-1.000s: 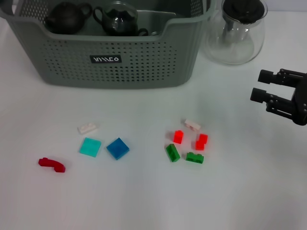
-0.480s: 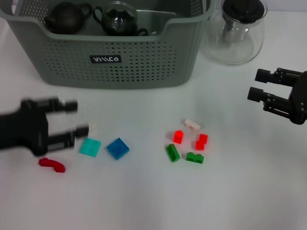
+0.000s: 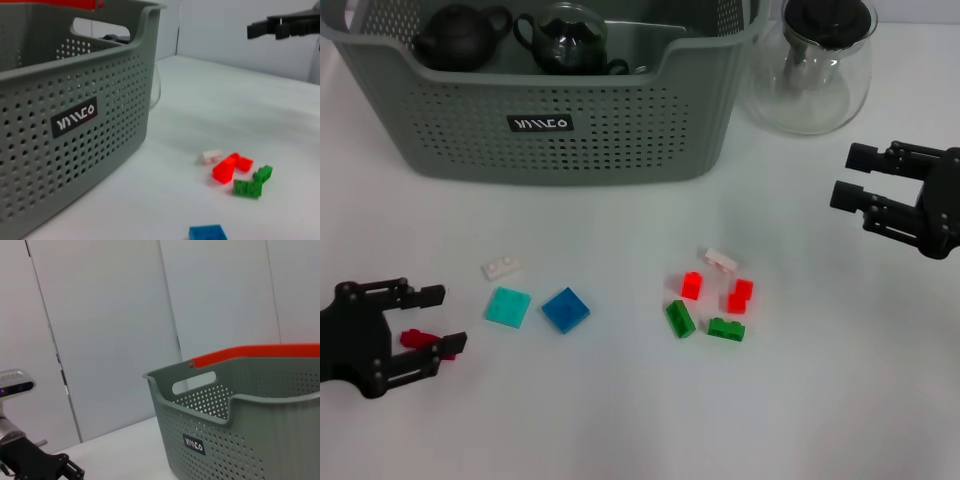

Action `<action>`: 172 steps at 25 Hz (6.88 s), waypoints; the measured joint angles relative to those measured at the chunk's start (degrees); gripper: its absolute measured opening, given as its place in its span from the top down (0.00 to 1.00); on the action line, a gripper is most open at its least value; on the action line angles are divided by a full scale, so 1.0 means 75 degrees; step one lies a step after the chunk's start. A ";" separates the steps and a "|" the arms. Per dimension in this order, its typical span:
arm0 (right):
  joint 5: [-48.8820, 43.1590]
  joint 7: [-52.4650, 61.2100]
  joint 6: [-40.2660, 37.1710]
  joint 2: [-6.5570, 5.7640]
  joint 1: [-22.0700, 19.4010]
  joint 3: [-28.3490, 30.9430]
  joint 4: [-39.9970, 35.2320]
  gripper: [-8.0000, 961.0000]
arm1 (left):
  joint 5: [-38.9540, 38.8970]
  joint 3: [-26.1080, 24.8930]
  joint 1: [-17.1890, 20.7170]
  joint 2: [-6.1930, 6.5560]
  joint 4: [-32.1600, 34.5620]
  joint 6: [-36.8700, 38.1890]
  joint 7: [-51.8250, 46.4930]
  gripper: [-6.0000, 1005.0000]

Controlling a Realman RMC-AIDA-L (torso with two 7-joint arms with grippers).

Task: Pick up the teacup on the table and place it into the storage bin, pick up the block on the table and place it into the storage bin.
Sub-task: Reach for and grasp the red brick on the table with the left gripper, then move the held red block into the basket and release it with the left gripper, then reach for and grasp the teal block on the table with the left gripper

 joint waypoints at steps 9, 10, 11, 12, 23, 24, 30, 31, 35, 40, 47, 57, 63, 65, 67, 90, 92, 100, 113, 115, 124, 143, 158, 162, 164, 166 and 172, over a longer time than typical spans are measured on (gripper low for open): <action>-0.0026 -0.0024 0.0000 -0.0008 0.0012 0.0000 0.0076 0.42 | 0.0120 -0.0914 0.0261 -0.0010 -0.0178 -0.0207 0.0818 0.43; -0.0025 -0.0025 0.0000 -0.0009 0.0012 0.0001 0.0076 0.42 | 0.0123 -0.1035 0.0293 -0.0011 -0.0279 -0.0306 0.0977 0.43; -0.0024 -0.0024 0.0000 -0.0010 0.0012 0.0001 0.0075 0.42 | 0.0126 -0.1126 0.0319 -0.0009 -0.0374 -0.0406 0.1107 0.44; -0.0023 -0.0024 0.0000 -0.0009 0.0012 0.0000 0.0078 0.42 | 0.0128 -0.1171 0.0335 -0.0007 -0.0450 -0.0494 0.1193 0.44; 0.0007 0.0023 0.0000 0.0001 0.0025 -0.0001 0.0083 0.42 | 0.0340 -0.1269 0.0338 0.0002 -0.1264 -0.1534 0.1789 0.45; 0.0007 0.0027 0.0000 0.0001 0.0025 0.0000 0.0083 0.42 | 0.0340 -0.1269 0.0338 0.0002 -0.1264 -0.1534 0.1789 0.45; 0.0007 0.0036 -0.0005 0.0002 0.0023 0.0001 0.0082 0.42 | 0.0285 -0.1273 0.0107 0.0020 -0.1532 -0.1915 0.1804 0.46; 0.0007 0.0038 -0.0006 0.0002 0.0023 0.0001 0.0082 0.42 | 0.0285 -0.1273 0.0107 0.0020 -0.1532 -0.1915 0.1804 0.46; 0.0007 0.0043 -0.0011 0.0002 0.0023 0.0001 0.0082 0.42 | 0.0272 -0.1273 -0.0026 0.0021 -0.1569 -0.1992 0.1806 0.46; 0.0006 0.0045 -0.0038 0.0002 0.0009 0.0001 0.0082 0.42 | 0.0313 -0.1273 -0.0025 0.0031 -0.1580 -0.1892 0.1791 0.46; 0.0006 0.0047 -0.0065 0.0002 -0.0007 0.0079 0.0082 0.42 | 0.0333 -0.1273 0.0159 0.0003 -0.1621 -0.1905 0.1792 0.47; -0.0027 0.0047 -0.0065 0.0002 0.0002 0.0083 0.0082 0.42 | 0.0333 -0.1273 0.0176 0.0012 -0.1780 -0.2117 0.1731 0.48; -0.0024 0.0047 -0.0070 0.0002 -0.0032 0.0083 0.0082 0.42 | 0.0331 -0.1273 0.0139 0.0030 -0.1669 -0.2200 0.1332 0.53; -0.0017 0.0047 -0.0071 0.0002 -0.0032 0.0083 0.0082 0.42 | 0.0331 -0.1273 0.0144 0.0029 -0.1615 -0.2207 0.1263 0.57; -0.0013 0.0047 -0.0070 0.0001 -0.0028 0.0083 0.0082 0.42 | 0.0333 -0.1273 0.0159 0.0023 -0.1584 -0.2199 0.1256 0.61; -0.0004 -0.0007 -0.0104 -0.0002 0.0058 0.0083 0.0081 0.43 | -0.1729 -0.2213 -0.1571 0.0593 -0.1205 0.1001 -0.1560 0.81; -0.0010 -0.0017 -0.0100 0.0007 0.0058 0.0082 0.0082 0.43 | -0.2036 -0.2190 -0.2024 0.0644 -0.1033 0.0892 -0.2266 0.81; -0.0021 -0.0023 -0.0105 0.0023 0.0066 0.0073 0.0082 0.43 | -0.2086 0.0302 -0.3877 0.1260 -0.0287 -0.1451 -0.5341 0.80; -0.0024 -0.0024 -0.0106 0.0037 0.0078 0.0082 0.0094 0.43 | 0.1763 0.4934 -0.5667 0.1235 -0.0702 -0.5440 -0.9510 0.78; -0.0024 -0.0024 -0.0106 0.0037 0.0080 0.0082 0.0094 0.43 | 0.2096 0.5082 -0.5791 0.1107 -0.1008 -0.5788 -0.9669 0.77; -0.0021 -0.0031 -0.0103 0.0037 0.0047 0.0083 0.0096 0.43 | 0.2276 0.5007 -0.5689 0.0851 -0.0696 -0.5867 -1.0021 0.66; 0.0007 -0.0036 -0.0105 0.0037 0.0048 0.0095 0.0151 0.43 | -0.4552 0.1201 -0.1626 0.0246 0.1614 -0.0209 -0.5550 0.37; 0.0007 -0.0021 -0.0054 0.0024 0.0014 0.0095 0.0282 0.43 | -0.0027 0.0517 -0.0788 0.0017 -0.0943 -0.0969 0.0007 0.37; 0.0011 -0.0010 -0.0049 0.0017 0.0009 0.0095 0.0281 0.43 | 0.0079 0.0550 -0.0771 0.0043 -0.1393 -0.1597 0.0249 0.38; 0.0013 0.0005 -0.0047 0.0014 0.0010 0.0095 0.0281 0.43 | 0.0186 0.0563 -0.0764 0.0046 -0.1478 -0.1692 0.0395 0.38; 0.0015 0.0011 -0.0047 0.0013 0.0011 0.0094 0.0282 0.43 | 0.0264 0.0551 -0.0749 0.0040 -0.1531 -0.1756 0.0566 0.38; 0.0019 0.0010 -0.0046 0.0033 0.0012 0.0095 0.0282 0.43 | 0.0233 0.0507 -0.0712 0.0019 -0.1840 -0.2359 0.1000 0.38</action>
